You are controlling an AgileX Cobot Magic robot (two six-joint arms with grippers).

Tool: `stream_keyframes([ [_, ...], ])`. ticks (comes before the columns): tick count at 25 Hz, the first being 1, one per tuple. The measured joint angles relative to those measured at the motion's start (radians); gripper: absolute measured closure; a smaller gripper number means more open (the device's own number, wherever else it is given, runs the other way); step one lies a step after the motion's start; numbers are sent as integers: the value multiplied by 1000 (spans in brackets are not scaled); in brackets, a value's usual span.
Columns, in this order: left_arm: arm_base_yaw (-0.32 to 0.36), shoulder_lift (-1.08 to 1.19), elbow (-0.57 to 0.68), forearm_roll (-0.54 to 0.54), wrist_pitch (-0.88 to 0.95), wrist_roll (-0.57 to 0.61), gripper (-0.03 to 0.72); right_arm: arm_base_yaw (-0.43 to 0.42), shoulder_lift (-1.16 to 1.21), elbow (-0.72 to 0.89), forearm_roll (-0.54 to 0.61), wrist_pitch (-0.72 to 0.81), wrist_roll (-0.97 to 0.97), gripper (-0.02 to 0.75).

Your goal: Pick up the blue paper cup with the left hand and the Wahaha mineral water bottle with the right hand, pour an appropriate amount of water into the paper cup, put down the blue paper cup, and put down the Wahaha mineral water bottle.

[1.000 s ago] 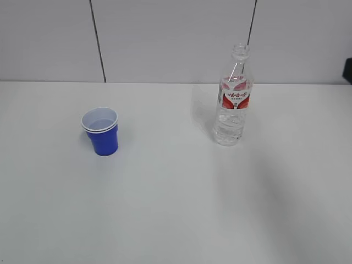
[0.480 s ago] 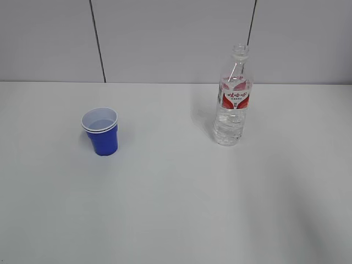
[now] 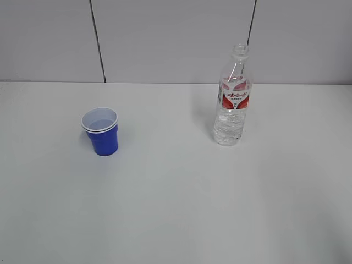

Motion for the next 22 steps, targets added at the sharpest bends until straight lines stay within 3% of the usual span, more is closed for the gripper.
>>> stream_keyframes([
  [12, 0, 0, 0, 0, 0, 0, 209, 0, -70, 45, 0, 182, -15, 149],
  [22, 0, 0, 0, 0, 0, 0, 209, 0, -70, 133, 8, 163, -15, 150],
])
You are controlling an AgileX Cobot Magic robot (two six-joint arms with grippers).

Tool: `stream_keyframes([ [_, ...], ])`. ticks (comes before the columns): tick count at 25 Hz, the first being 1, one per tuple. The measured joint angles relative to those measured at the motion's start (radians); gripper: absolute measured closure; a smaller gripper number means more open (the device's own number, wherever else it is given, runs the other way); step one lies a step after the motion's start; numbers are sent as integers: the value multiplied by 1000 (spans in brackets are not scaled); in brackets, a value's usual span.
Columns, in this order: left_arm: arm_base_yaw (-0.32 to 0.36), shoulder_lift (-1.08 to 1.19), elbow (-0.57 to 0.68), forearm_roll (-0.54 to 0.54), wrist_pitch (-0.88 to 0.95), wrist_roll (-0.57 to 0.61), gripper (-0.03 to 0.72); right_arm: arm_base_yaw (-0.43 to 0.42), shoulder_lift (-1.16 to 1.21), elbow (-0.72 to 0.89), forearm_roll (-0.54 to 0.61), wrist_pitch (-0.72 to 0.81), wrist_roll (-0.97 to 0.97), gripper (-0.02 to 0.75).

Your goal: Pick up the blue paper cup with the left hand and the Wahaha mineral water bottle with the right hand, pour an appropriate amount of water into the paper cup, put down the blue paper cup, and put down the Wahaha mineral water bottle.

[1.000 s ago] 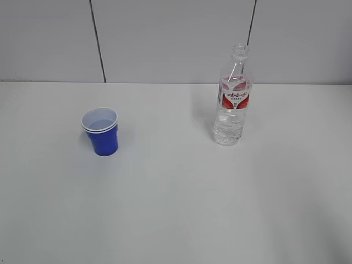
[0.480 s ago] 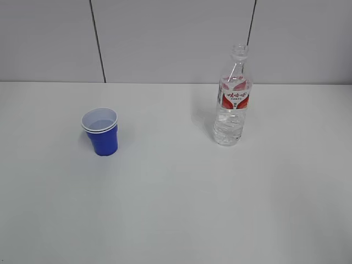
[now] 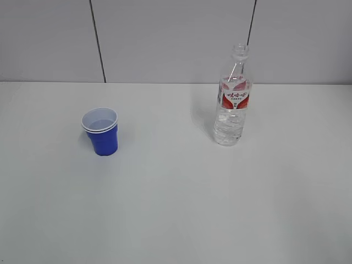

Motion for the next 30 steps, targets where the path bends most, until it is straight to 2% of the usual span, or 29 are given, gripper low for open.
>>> stream_keyframes([
  [14, 0, 0, 0, 0, 0, 0, 208, 0, 0, 13, 0, -25, 0, 150],
  [21, 0, 0, 0, 0, 0, 0, 172, 0, 0, 13, 0, -25, 10, 147],
  [30, 0, 0, 0, -5, 0, 0, 169, 0, 0, 13, 0, -25, 19, 147],
])
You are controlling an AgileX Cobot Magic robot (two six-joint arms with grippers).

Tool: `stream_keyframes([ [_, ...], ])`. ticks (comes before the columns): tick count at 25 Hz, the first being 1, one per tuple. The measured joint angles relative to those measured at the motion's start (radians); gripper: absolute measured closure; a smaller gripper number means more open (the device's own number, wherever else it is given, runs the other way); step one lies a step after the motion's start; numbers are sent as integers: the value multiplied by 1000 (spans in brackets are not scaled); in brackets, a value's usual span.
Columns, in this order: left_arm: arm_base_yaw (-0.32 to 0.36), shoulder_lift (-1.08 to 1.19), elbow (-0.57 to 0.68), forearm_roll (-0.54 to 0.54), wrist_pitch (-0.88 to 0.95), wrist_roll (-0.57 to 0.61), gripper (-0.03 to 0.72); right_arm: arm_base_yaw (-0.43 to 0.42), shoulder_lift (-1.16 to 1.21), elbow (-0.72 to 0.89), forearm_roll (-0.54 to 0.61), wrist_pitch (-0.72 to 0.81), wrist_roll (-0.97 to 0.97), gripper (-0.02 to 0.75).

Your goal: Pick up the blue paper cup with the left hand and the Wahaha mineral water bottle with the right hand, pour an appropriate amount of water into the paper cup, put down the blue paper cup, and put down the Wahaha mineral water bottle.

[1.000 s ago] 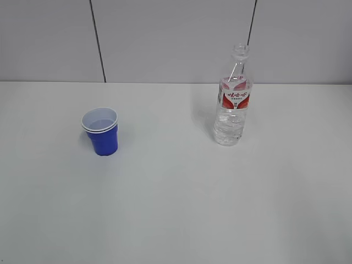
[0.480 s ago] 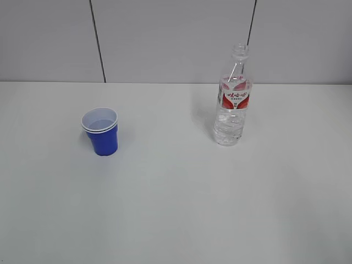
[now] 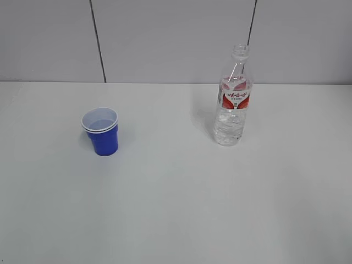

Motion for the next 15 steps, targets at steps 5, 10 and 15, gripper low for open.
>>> stream_keyframes([
  [5, 0, 0, 0, -9, 0, 0, 169, 0, 0, 0, 0, 0, 2, 148],
  [10, 0, 0, 0, -11, 0, 0, 190, 0, 0, 0, 0, 0, 2, 148],
  [15, 0, 0, 0, -11, 0, 0, 209, 0, 0, 0, 0, 0, 2, 148],
])
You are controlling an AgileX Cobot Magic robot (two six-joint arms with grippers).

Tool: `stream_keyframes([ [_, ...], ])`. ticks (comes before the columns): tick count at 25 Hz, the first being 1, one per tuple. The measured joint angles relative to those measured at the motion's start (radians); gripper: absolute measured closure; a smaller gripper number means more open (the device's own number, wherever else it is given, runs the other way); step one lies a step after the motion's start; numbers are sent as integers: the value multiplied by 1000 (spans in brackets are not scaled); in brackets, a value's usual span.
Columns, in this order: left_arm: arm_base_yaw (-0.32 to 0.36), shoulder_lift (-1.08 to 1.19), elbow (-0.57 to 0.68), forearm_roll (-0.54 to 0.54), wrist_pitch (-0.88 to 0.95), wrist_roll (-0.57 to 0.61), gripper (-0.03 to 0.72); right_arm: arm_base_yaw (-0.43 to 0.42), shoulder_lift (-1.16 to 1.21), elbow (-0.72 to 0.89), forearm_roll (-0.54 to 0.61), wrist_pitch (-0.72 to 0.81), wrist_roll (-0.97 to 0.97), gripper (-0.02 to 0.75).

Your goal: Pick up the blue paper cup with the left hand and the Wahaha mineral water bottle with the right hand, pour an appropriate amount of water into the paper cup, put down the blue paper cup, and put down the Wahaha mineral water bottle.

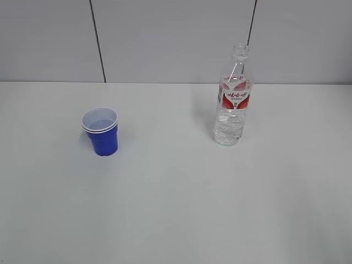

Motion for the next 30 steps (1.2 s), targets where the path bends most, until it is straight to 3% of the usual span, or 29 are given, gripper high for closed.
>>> stream_keyframes([
  [16, 5, 0, 0, 0, 0, 0, 220, 0, 0, 0, 0, 0, 0, 148],
  [21, 51, 0, 0, -2, 0, 0, 228, -18, 0, 0, 0, -1, 0, 148],
  [30, 171, 0, 0, -3, 0, 0, 230, -126, 0, 0, 0, -2, 2, 148],
])
